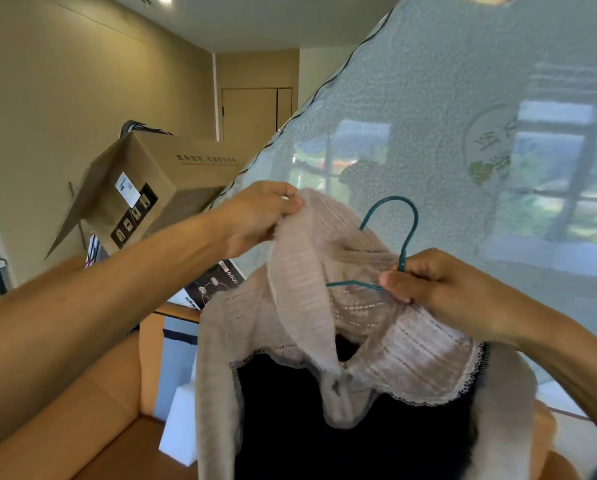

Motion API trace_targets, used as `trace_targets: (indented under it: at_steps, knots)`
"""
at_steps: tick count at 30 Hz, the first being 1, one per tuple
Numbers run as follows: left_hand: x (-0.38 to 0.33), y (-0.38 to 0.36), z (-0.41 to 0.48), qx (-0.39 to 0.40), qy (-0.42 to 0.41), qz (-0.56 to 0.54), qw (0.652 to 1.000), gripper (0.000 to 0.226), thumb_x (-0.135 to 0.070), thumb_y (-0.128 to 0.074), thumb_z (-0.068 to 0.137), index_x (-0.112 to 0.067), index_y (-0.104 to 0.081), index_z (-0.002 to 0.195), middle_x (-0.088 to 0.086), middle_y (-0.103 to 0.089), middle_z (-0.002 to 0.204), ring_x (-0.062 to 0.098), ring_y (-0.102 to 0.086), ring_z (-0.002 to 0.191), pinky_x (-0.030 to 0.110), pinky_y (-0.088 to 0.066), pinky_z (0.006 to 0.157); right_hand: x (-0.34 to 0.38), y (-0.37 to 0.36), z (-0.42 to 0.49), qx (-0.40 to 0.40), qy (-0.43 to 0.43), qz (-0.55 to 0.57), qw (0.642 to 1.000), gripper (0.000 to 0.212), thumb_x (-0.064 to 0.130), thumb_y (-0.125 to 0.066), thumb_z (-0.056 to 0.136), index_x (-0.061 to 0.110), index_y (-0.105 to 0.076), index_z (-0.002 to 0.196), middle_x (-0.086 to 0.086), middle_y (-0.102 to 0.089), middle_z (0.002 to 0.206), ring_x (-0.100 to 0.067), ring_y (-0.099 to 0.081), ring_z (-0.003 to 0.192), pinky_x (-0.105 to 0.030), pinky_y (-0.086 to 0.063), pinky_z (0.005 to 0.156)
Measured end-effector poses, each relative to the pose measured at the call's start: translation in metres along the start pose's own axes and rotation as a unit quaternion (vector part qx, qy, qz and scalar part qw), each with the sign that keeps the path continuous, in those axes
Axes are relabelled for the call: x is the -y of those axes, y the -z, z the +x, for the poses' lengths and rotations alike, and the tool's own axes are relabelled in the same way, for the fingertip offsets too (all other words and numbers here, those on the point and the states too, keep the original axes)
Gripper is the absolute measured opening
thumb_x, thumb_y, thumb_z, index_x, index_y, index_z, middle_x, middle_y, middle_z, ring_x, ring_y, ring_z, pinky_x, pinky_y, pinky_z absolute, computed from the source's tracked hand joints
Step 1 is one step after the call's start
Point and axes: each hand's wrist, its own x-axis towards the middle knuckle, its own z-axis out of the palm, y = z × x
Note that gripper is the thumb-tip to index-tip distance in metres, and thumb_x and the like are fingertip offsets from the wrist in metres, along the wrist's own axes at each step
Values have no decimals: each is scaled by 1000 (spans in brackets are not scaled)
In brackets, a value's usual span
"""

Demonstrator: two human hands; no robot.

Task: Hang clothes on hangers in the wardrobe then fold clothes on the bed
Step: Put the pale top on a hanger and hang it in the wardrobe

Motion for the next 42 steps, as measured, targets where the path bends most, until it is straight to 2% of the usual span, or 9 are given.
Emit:
trace_targets:
  at_steps: [4,6,9,14,18,28,32,39,42]
  knots:
    - [22,3,-18,9,-44,188,981,39,-53,-44,100,-18,-56,114,-6,-69,102,12,-65,87,31,-53,82,-3,-1,-3,-91,-46,42,994,45,32,-52,100,12,-43,62,8,-26,44,-13,-21,42,-26,-22,46]
    - [42,2,-32,-21,-144,348,926,55,-75,-29,90,-27,-54,102,-10,-63,89,7,-61,79,33,-50,72,-5,1,-3,-131,-67,79,986,45,29,-53,101,10,-44,61,6,-26,42,-12,-21,38,-23,-22,42]
    - [71,6,-34,-68,-263,455,848,55,-70,-27,94,-21,-42,74,-6,-44,67,9,-45,62,38,-36,56,-4,1,-1,-164,-69,129,976,44,28,-55,100,10,-49,60,1,-28,40,-10,-22,33,-19,-23,37]
    - [77,23,-23,-143,-368,427,814,50,-50,-43,100,-22,-30,61,-10,-29,53,5,-34,47,31,-21,49,0,8,-7,-80,-7,114,990,32,36,-59,91,17,-62,66,-12,-54,56,-15,-34,46,-24,-28,49]
    - [73,40,-21,-218,-365,371,826,54,-47,-47,101,-19,-30,58,-3,-29,49,18,-33,44,38,-27,46,-10,41,-16,-100,-4,101,990,17,16,-65,91,25,-79,96,-6,-75,100,-33,-64,91,-26,-45,77]
    - [64,46,-16,-290,-365,349,813,50,-43,-49,99,-27,-27,57,-4,-29,49,9,-32,47,23,-24,49,-16,48,-37,-159,22,163,973,60,28,-78,72,31,-53,126,0,-67,102,-12,-67,92,-23,-53,85]
    - [71,47,-14,-269,-355,336,830,50,-43,-49,99,-21,-34,57,-3,-41,57,9,-38,51,23,-28,49,-28,36,-35,-71,-43,86,993,27,36,-61,90,13,-71,99,-10,-76,93,-26,-74,87,-34,-60,79]
    - [73,60,-10,-28,-289,219,932,71,-54,-41,98,11,-46,67,26,-43,58,21,-41,58,48,-35,53,-38,24,-33,-148,38,44,987,67,67,-55,87,5,-57,62,-13,-55,55,-27,-47,46,-31,-38,51]
    - [68,70,-11,23,-240,147,959,75,-62,-48,95,9,-58,75,32,-59,73,25,-56,68,41,-46,65,-35,27,-36,-147,88,30,985,73,75,-52,84,8,-51,56,-9,-44,49,-16,-41,44,-29,-33,46]
